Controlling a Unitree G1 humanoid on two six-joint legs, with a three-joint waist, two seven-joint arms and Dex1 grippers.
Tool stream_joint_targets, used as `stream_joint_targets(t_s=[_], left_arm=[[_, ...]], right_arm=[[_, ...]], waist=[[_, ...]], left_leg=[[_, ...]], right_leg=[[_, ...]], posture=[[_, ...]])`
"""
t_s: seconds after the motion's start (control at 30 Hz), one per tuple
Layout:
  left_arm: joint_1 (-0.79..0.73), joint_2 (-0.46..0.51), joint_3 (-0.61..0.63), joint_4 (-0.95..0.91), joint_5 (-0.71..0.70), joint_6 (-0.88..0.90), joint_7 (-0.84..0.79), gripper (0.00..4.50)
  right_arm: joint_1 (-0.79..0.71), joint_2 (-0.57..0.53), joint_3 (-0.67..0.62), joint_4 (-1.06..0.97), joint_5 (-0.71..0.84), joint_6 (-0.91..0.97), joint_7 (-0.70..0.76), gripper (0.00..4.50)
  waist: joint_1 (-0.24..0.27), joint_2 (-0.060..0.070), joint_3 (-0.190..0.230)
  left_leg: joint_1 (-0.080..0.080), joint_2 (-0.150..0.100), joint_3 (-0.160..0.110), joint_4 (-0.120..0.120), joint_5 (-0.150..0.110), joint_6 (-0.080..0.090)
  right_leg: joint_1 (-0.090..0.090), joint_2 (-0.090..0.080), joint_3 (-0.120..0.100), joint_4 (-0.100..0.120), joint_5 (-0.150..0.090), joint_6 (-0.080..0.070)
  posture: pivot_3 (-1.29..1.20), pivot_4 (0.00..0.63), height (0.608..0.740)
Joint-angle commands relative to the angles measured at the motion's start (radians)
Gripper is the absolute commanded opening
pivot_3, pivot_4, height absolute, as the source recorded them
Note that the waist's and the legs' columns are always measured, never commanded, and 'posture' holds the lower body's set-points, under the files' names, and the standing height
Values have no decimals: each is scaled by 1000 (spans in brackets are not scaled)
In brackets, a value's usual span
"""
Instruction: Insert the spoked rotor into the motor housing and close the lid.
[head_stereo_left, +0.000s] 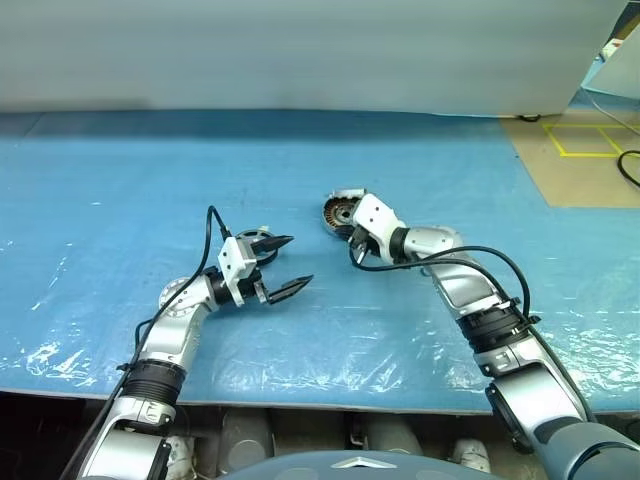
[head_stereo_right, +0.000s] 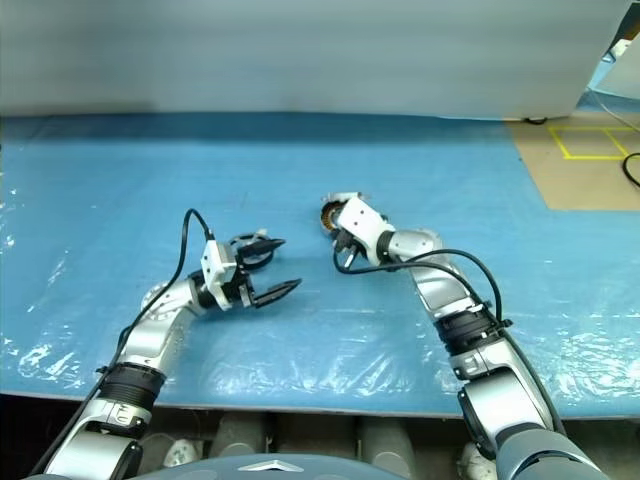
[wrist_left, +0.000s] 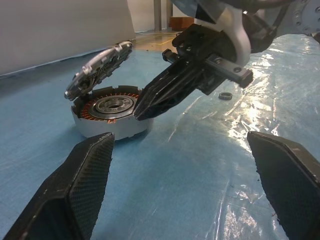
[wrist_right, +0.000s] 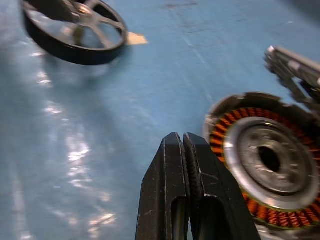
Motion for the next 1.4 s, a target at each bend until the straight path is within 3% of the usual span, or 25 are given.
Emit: stream_joint_targets(t_s=[0.03,0.2,0.47,0.67,1.2,1.33,1.4], left_arm=[[0,4,1,-42,-2,-2,4,4500],[-1,5,0,-44,-1,2,3,4500],[0,-2,-7,-13,6,-18,-9,4500],[-10,-2,-6,-1,7,-17,-11,4500],[-3,-7,-13,-14,9,-7,-4,4500],[-5,-7,-13,-11,12,-11,-2,4500],[-7,-7,-13,-11,13,-11,-2,4500]], right_arm=[[35,-56,18,-160,56,102,84,68],[123,-117,63,-248,60,136,116,68],[62,-35,-26,-128,26,3,-71,68],[69,-35,-15,-93,9,-41,-89,1914],[34,9,17,56,-98,-116,-186,1914],[37,14,17,65,-100,-138,-182,1006],[40,24,5,62,-85,-135,-181,282]], waist=[[3,0,0],[14,0,0],[5,0,0],[7,0,0],[0,0,0],[0,0,0],[-1,0,0]], left_leg=[[0,0,0,0,0,0],[1,0,0,0,-2,-3],[1,0,1,3,-2,-3],[0,-1,0,0,-2,-3],[1,-1,0,1,-2,-3],[1,-1,0,1,-2,-3],[1,-1,0,1,-2,-3]], right_leg=[[0,0,0,0,0,0],[1,0,0,0,0,0],[0,0,1,0,0,0],[0,0,1,0,0,0],[0,0,1,0,0,0],[1,0,1,0,0,0],[1,0,1,0,0,0]], posture=[[0,150,740],[0,150,740],[0,150,740],[0,150,740],[0,150,740],[0,150,740],[0,150,740]])
